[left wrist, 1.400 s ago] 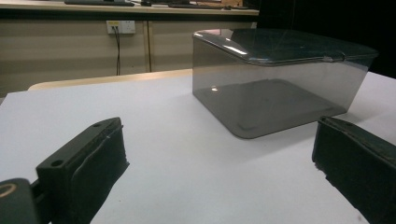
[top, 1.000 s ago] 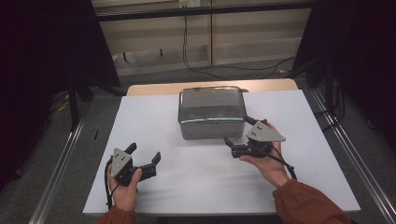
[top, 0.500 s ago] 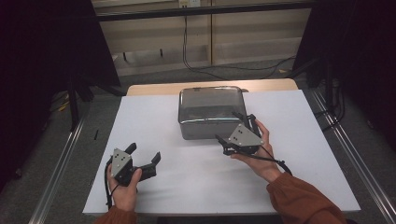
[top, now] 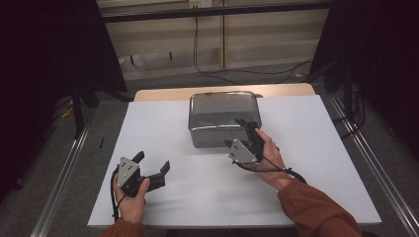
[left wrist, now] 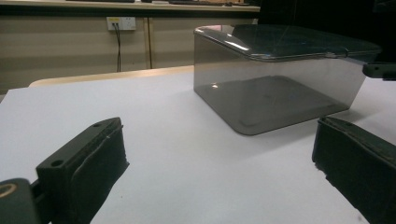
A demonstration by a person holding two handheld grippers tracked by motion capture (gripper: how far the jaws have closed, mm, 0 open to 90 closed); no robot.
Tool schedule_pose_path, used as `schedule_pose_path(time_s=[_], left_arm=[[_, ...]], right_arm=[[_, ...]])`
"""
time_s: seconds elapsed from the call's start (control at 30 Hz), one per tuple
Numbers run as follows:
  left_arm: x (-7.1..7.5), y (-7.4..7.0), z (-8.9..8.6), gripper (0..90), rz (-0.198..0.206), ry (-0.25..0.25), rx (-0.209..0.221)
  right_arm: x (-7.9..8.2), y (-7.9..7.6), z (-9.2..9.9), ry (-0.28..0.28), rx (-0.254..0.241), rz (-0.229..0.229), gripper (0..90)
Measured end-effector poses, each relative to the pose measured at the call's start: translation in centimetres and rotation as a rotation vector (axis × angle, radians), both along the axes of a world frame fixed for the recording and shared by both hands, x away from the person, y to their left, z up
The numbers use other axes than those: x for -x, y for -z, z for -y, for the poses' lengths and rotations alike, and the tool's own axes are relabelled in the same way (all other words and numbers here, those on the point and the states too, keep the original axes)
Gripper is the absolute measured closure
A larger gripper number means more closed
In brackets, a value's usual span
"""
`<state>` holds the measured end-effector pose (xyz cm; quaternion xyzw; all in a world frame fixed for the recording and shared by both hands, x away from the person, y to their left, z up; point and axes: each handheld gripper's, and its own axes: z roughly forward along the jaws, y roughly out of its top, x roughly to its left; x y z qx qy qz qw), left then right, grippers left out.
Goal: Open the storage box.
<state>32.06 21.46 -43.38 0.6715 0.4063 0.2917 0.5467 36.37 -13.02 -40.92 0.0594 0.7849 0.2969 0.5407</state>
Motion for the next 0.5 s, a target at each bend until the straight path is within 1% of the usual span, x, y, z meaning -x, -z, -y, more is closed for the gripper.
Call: schedule_pose_path(time_s=[0.07,0.1,0.13,0.17,0.23,0.37,0.4,0.47,0.5], left_arm=[[0.0,0.0,0.0,2.7,-0.002,0.002,0.001],[0.0,0.0,0.0,2.7,-0.005,0.003,-0.001],[-0.1,0.1,0.0,2.7,-0.009,0.002,-0.004],[-0.1,0.1,-0.1,2.7,-0.011,0.0,-0.004],[-0.1,0.1,0.0,2.7,-0.011,0.0,-0.003],[-0.1,0.1,0.0,2.7,-0.011,0.007,-0.007],[-0.1,0.1,0.0,2.7,-0.011,0.006,-0.008],[-0.1,0.1,0.0,2.6,-0.011,-0.001,-0.012],[-0.1,0.0,-0.1,2.6,-0.009,-0.007,-0.018]], right_arm=[[0.0,0.2,-0.3,0.004,0.055,0.045,23.6],[0.1,0.4,-0.5,0.008,0.078,0.06,25.5],[0.1,0.6,-0.8,0.013,0.107,0.073,29.7],[0.1,0.6,-0.8,0.013,0.107,0.073,29.7],[0.1,0.8,-1.0,0.015,0.134,0.087,31.5],[0.0,1.0,-1.2,0.015,0.183,0.105,38.6],[-0.1,1.2,-1.4,0.02,0.203,0.103,41.7],[-0.1,1.3,-1.6,0.016,0.212,0.109,42.4],[-0.2,1.4,-1.7,0.015,0.231,0.122,44.3]])
